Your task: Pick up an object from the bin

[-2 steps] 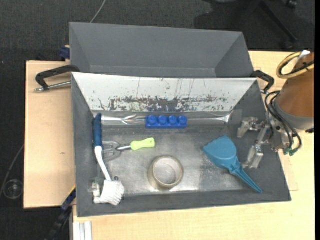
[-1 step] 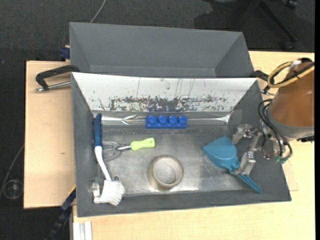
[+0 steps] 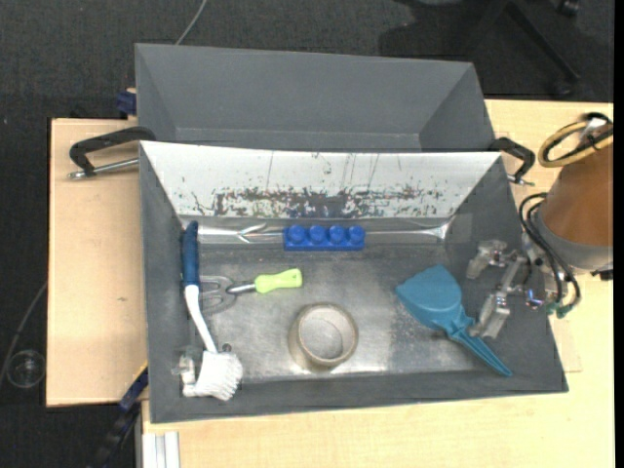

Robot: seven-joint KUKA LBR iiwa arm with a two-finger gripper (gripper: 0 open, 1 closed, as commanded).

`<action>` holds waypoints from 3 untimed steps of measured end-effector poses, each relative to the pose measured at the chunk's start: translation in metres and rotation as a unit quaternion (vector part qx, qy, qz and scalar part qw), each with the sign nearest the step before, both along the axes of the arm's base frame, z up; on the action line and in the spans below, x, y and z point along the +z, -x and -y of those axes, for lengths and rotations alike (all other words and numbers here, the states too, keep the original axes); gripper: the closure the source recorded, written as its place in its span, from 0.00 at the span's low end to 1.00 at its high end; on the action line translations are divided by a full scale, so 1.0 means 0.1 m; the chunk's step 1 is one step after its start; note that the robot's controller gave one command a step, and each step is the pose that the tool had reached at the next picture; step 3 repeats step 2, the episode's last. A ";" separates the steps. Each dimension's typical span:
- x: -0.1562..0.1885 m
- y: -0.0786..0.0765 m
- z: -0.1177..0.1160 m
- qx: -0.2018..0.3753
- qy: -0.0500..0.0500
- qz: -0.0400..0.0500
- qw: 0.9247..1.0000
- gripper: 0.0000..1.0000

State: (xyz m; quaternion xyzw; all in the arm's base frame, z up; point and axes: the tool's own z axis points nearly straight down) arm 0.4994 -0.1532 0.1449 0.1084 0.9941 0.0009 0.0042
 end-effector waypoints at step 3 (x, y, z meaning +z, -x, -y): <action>-0.72 0.01 -0.11 -0.111 -0.001 0.002 0.994 1.00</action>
Offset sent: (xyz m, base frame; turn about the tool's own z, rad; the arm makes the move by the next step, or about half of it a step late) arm -0.0025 0.0113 -0.0749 0.2235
